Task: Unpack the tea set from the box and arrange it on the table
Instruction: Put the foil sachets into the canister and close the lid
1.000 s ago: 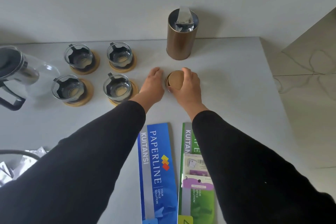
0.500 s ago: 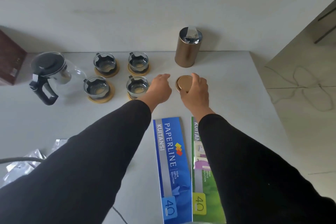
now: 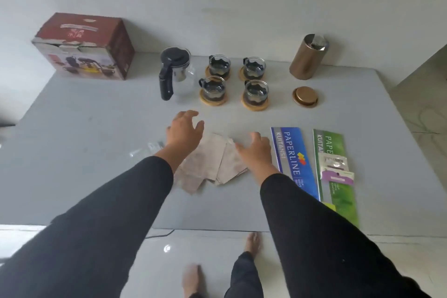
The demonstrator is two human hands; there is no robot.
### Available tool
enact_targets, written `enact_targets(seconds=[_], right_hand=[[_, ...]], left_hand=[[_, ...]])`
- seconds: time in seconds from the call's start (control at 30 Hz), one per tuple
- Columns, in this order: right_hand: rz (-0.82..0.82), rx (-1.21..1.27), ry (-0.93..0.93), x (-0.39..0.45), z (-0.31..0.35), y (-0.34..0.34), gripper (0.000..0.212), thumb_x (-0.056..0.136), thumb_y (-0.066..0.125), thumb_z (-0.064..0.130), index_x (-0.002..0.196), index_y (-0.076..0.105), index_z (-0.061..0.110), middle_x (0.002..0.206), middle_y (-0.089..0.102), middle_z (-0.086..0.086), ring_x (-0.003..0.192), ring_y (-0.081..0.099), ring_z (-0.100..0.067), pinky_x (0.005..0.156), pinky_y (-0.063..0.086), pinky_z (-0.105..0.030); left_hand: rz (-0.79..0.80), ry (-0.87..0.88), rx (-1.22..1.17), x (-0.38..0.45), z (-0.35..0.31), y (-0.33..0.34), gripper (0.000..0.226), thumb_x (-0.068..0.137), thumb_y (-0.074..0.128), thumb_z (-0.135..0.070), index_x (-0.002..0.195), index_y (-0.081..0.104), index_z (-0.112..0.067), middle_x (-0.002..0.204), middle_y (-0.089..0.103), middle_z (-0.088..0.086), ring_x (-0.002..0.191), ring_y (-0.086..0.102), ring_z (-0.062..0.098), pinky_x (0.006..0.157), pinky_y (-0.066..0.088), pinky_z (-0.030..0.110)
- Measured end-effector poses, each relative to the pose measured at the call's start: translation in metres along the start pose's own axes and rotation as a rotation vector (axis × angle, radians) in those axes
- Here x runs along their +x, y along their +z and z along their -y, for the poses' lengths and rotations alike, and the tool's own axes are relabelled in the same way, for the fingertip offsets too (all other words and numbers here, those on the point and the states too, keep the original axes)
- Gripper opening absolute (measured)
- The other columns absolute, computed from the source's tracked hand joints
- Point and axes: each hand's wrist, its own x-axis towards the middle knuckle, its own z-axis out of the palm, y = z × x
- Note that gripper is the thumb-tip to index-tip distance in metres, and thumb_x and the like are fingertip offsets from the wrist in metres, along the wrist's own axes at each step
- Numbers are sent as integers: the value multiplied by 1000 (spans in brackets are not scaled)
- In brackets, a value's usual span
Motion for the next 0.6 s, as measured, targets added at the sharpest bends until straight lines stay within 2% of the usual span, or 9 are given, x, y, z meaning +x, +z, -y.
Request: enact_targets(seconds=[0.07,0.13,0.27,0.43,0.6], right_hand=[[30,36,76,-9,4,15,69,86,57,48,141,32,14,139,36,-16,130,36,-32,103,37,-42],[35,6,122,-15,7,25,77,82,59,54,142,29,15,140,35,-14,133,31,-31,103,35,-45],[20,-57,102,-21,14,37,90,72,68,57,143,27,19,143,37,-7,134,28,-29,103,35,-50],[36,-17,80,-25,31,55,94,70,73,52,144,25,20,143,37,-2,132,28,-27,102,35,-44],[28,24,113,-30,44,74,95,72,76,42,146,21,19,141,34,-4,129,29,-29,101,34,-35]], left_hand=[[-46,-210,84,-13,40,-9,52,93,49,-46,138,43,-22,148,33,2,138,29,21,110,26,49],[-23,-409,131,-25,71,-14,68,87,48,-60,142,34,-23,150,23,6,142,17,23,106,24,54],[14,-617,15,-42,96,-7,90,76,61,-64,144,22,-20,143,22,13,137,18,30,105,29,45],[78,-556,25,-56,84,11,97,74,69,-47,148,11,-23,146,18,7,135,19,28,99,37,44],[97,-433,-65,-53,77,16,77,84,63,-23,146,18,-21,145,24,6,130,27,29,97,39,39]])
